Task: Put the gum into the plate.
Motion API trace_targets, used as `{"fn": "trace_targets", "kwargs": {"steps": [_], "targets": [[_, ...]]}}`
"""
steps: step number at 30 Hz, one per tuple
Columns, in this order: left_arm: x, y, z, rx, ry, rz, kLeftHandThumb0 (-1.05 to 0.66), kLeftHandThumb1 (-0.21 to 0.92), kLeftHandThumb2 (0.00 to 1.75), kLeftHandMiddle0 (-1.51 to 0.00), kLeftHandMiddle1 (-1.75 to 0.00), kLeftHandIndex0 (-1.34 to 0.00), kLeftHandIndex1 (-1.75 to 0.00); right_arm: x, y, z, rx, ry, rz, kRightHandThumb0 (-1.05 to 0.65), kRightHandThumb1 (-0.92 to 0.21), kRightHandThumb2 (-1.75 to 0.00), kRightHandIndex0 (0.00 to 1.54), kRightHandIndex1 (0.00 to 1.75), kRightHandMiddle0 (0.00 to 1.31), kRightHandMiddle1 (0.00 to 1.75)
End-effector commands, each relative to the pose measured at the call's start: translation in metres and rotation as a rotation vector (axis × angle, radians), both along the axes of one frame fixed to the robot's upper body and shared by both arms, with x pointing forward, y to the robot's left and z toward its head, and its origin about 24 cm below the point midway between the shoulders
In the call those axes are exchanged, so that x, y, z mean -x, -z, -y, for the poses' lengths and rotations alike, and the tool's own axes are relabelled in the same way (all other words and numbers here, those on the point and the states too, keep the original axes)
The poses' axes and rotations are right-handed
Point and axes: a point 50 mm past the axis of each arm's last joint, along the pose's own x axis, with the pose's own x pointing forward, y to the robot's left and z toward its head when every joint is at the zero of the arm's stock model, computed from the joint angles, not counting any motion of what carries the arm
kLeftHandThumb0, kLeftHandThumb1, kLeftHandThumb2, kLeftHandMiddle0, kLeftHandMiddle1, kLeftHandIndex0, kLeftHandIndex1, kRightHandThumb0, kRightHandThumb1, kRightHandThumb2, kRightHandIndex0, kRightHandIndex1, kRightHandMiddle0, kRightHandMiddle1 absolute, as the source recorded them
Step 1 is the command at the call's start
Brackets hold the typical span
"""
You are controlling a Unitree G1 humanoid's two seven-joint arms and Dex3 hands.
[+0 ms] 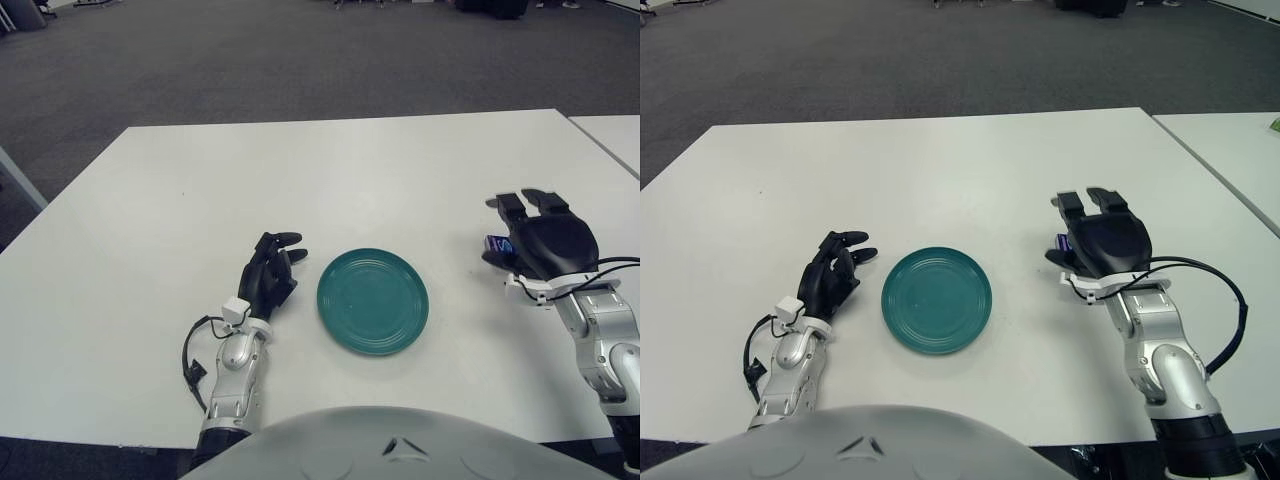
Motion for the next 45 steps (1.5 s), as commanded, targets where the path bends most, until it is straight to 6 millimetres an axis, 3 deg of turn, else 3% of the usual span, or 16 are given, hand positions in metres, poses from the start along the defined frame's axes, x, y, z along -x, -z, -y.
{"fn": "trace_targets", "kwargs": {"steps": [1,13,25,45], "targets": [[0.007,0.013,-0.003,0.0,0.014,-0.081,-0.8,0.92,0.77,-0.4,-1.05,-0.32,-1.27,-0.011,-0.001,0.008,0.007,0.014,-0.049,-1.05,-0.92,-0.71,0.07,0.02,0.0,0.38],[0.007,0.012,-0.005,-0.013,0.015,-0.056,-0.8,0.92,0.78,-0.4,-1.03,-0.32,-1.27,-0.02,0.015,0.013,-0.048,-0.003,-0.184,-1.05,-0.92,-0.75,0.06,0.02,0.0,0.25],[0.007,0.012,-0.007,-0.021,0.023,-0.05,-0.8,0.92,0.77,-0.39,-1.07,-0.31,-1.28,-0.026,0.036,0.022,-0.08,-0.014,-0.259,-1.05,-0.92,-0.76,0.13,0.03,0.0,0.34],[0.007,0.009,-0.01,-0.015,0.02,-0.023,-0.78,0.92,0.74,-0.42,-1.1,-0.35,-1.28,-0.035,0.053,0.028,-0.087,-0.047,-0.374,-1.05,-0.92,-0.77,0.21,0.05,0.0,0.42]]}}
